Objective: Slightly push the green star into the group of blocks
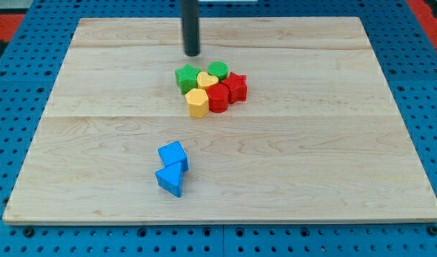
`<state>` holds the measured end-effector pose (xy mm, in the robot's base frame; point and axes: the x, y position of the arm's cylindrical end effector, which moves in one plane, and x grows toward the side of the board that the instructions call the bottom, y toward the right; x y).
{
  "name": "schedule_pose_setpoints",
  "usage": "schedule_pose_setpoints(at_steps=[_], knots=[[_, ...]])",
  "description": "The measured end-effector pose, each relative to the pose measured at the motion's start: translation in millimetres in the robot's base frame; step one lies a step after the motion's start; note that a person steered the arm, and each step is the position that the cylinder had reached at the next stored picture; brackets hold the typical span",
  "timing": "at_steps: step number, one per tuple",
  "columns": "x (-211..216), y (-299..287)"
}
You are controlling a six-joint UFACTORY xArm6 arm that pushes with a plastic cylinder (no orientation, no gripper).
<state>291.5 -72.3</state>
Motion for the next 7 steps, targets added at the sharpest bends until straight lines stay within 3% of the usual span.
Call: schedule_pose_setpoints(at_steps=[2,4,6,7], knots=[[45.8,19.1],[49.1,11.8],[20.9,-8.9],[-2.2,16.1]])
